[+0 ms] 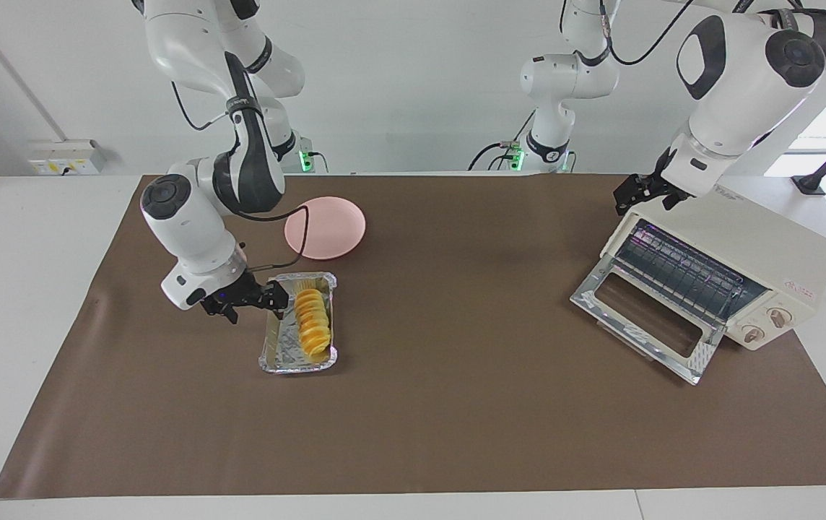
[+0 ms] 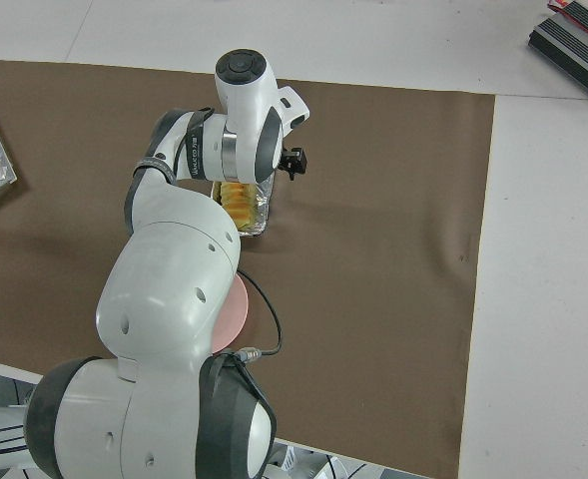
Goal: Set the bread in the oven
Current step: 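Lower the bread rolls into the foil tray and release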
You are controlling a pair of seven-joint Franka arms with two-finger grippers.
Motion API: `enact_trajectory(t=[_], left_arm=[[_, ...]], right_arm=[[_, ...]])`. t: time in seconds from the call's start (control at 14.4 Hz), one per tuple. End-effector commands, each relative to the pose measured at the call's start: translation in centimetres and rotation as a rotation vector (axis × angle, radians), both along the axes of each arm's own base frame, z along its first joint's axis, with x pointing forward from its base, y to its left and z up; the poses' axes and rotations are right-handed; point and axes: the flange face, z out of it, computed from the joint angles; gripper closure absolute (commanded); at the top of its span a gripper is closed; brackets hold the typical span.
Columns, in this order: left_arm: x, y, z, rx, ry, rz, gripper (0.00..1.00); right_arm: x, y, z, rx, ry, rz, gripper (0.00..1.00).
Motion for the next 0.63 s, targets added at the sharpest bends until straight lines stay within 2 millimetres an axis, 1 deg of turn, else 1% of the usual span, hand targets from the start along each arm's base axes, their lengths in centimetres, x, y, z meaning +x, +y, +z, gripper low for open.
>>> enact_trajectory(t=[0.0,0.07,0.14,0.28,0.35,0.42,0.49,0.56], left_arm=[[-0.7,0.3,0.2,0.015,-0.017,-0.002,0.00],[-0.7,0.3,0.2,0.017,-0.017,-0.002,0.00],[-0.7,0.3,0.2,0.017,-0.017,-0.002,0.00],[-0.7,0.3,0.2,0.017,-0.017,-0.002,0.00],[-0.7,0.3,0.2,0.015,-0.017,-0.002,0.00],[-0.7,0.3,0.2,0.017,-0.017,-0.002,0.00],[-0.7,0.3,0.2,0.017,-0.017,-0.002,0.00],[-0.7,0.3,0.3,0.016,-0.019,-0.002,0.00]], right_arm=[[-1.3,-0.2,-2.7,-0.007,0.003,0.009,0.00],[-1.6,-0.4,-3.7,-0.006,0.005,0.006,0.01],[-2.1,-0.6,-4.7,-0.004,0.015,0.002,0.05],[-2.6,-0.7,-5.4,-0.003,0.033,0.002,0.28],[-2.6,-0.7,-5.6,-0.002,0.035,0.001,0.41],[-2.7,-0.7,-5.9,-0.002,0.039,0.001,0.57],[-2.8,-0.6,-6.0,-0.001,0.043,-0.001,0.90],[-2.7,-0.5,-5.9,0.017,0.042,-0.017,1.00]])
